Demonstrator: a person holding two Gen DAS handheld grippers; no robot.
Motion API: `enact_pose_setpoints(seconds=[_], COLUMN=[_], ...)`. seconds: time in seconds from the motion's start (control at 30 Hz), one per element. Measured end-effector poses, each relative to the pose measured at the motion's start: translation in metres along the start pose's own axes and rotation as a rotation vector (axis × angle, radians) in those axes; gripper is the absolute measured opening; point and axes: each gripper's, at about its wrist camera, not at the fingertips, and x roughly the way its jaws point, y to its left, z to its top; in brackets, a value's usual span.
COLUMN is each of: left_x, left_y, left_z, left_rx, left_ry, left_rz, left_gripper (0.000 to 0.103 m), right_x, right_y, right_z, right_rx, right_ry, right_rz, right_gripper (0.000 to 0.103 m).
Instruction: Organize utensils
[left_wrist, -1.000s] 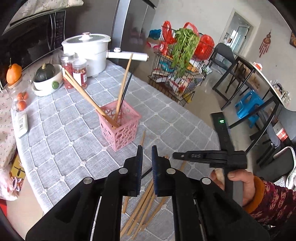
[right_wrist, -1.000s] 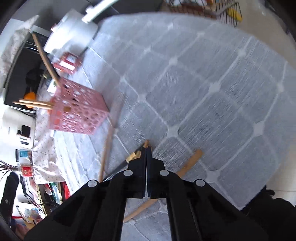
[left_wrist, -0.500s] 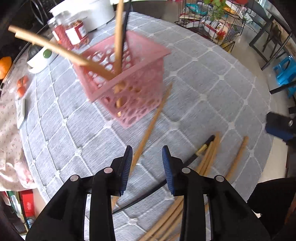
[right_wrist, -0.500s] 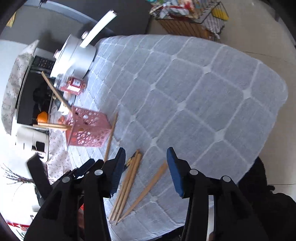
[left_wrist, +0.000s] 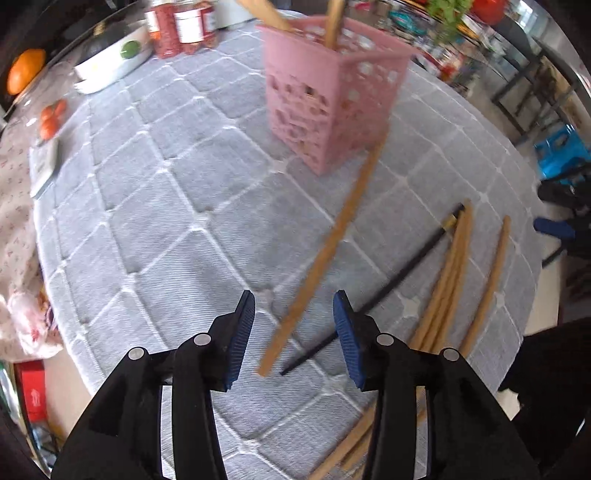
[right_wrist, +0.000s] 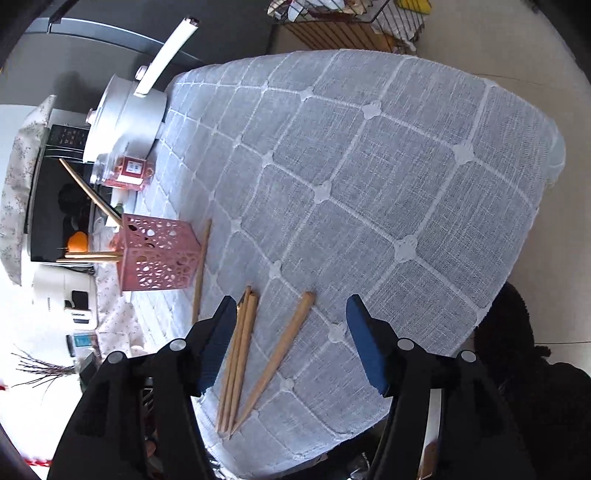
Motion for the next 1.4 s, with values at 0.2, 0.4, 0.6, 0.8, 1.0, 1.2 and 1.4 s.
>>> enact_pose_setpoints(seconds=[0.2, 0.4, 0.6, 0.8, 1.0, 1.2, 1.4], left_x=[0.002, -0.054, -0.135, -0.181, -0.185, -0.192, -0.217], left_y=[-0.025, -0.071, -0.078, -0.091, -0.093, -0.076, -0.062], left_z=[-0.013, -0.03, -0.022, -0.022, -0.02, -0.022, -0.019], left_rx=[0.165, 0.37, 0.331, 0.275, 0.235, 0.166, 0.063], left_ry=[0.01, -0.152, -0.424, -0.588, -0.611, -0.639, -0.722], left_rz=[0.023, 0.006, -0.036, -0.05, -0.045, -0.044, -0.069], left_gripper=[0.008, 0.006, 0.006, 0.006, 0.006, 0.006, 0.006], right_x=[0.006, 0.009, 0.017, 0.03, 0.05, 0.039, -0.038], right_y=[-0.006, -0.014, -0.012, 0.002, 0.026, 0.008, 0.026], right_z=[-0.004, -0.014, -0.025, -0.03, -0.034, -0.031, -0.037], right_rx=[-0.009, -0.025, -0.044, -0.027, -0.102, -0.026, -0.123], right_ry=[0.016, 0.032, 0.055, 0.082, 0.044, -0.005, -0.206], right_rz=[-0.03, -0.06, -0.052, -0.029, -0.168, -0.094, 0.061], right_gripper=[0.062, 0.062, 0.062, 0.062, 0.014, 0.01, 0.007])
